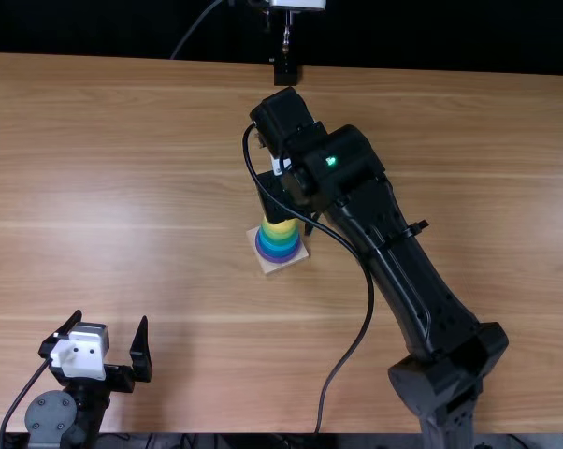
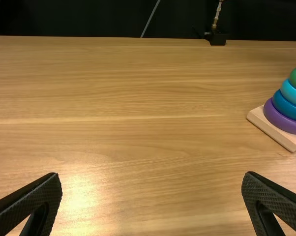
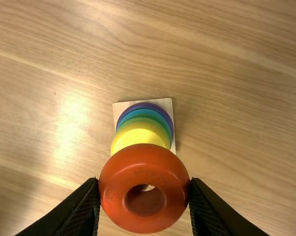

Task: Build the Hanoi tower: stack the rings onto the peg from bottom to top in this color order: purple, dark blue, light blue, dark green, light green, yellow, orange.

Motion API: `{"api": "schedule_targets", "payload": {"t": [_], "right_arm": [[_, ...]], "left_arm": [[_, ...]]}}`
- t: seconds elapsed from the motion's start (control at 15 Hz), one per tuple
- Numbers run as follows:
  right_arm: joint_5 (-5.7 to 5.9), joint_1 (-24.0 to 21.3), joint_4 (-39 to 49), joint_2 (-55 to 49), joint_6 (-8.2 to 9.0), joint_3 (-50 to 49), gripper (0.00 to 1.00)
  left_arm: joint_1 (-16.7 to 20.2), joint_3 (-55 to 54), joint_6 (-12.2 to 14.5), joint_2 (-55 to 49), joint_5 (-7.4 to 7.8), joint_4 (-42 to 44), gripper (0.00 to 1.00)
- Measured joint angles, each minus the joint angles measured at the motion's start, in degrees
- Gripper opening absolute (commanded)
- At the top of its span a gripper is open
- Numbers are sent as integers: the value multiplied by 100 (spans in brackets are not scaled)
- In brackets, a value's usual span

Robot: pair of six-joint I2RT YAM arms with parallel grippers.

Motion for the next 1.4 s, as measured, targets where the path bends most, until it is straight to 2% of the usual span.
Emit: {"api": "schedule_targets", "payload": {"t": [0.33, 0.4, 0.47, 0.53, 0.6, 0.93, 1.07, 1.27, 1.4], "right_arm": [[0, 0, -24, 0, 2, 0, 0], [0, 0, -24, 0, 7, 2, 22], [0, 0, -33, 0, 11, 0, 52], [0, 0, -61, 0, 20, 2, 68], [2, 0, -61, 0, 20, -2, 76], [2, 0, -17, 2, 24, -42, 86], [0, 0, 35, 0, 35, -42, 100], [0, 0, 614, -15, 39, -341, 100], [-4, -37, 1519, -162, 26, -1408, 100]], "left_arm": [[0, 0, 0, 0, 2, 0, 100], [2, 0, 2, 0, 0, 4, 100], [2, 0, 0, 0, 0, 0, 100], [2, 0, 0, 0, 0, 2, 100], [2, 0, -2, 0, 0, 4, 100], [0, 0, 2, 0, 0, 0, 100], [0, 0, 0, 0, -2, 0, 100], [2, 0, 2, 2, -2, 0, 100], [0, 0, 4, 0, -2, 2, 100]]}}
